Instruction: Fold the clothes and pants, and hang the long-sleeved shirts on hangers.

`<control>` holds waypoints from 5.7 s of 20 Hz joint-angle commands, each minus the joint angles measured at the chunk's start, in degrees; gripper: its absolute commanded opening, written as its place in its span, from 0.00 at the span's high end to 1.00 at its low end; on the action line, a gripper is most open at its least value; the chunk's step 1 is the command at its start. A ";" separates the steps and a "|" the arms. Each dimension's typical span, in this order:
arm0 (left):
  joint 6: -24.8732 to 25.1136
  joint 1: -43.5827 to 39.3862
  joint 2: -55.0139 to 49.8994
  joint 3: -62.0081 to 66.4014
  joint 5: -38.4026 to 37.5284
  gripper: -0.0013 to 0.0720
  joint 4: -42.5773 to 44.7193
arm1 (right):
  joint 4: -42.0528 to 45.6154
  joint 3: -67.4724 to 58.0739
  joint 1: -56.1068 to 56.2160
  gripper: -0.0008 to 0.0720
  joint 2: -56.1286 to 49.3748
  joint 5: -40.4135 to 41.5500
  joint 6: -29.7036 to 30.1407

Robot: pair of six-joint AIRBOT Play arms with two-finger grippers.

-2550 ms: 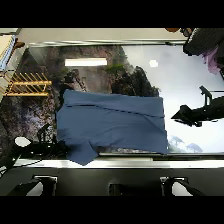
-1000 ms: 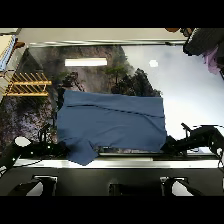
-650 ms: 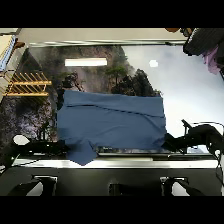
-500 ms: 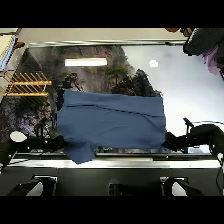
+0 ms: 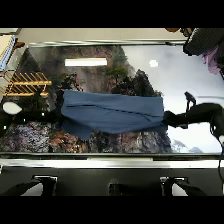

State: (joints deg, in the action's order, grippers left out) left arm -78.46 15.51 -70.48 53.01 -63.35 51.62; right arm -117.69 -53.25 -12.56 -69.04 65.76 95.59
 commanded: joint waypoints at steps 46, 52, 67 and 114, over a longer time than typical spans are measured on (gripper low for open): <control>-7.72 -5.46 -29.97 65.61 -18.34 0.21 21.53 | -13.73 -29.22 -10.71 0.09 -36.00 9.73 3.26; -8.15 -5.99 -29.64 64.50 -18.36 0.21 21.51 | -13.84 -29.20 -9.75 0.09 -36.28 6.10 3.19; -8.17 -6.69 -30.27 62.71 -18.32 0.71 20.68 | -6.40 -29.05 -0.87 0.95 -33.44 -1.29 -1.79; -22.01 -37.27 -45.42 59.95 -0.50 0.96 -4.44 | -3.80 -32.79 -0.20 0.95 -5.18 5.97 -14.49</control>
State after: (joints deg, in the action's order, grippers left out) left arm -102.21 -27.53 -121.40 112.84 -54.19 40.01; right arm -115.87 -86.06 -13.23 -73.73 73.34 81.12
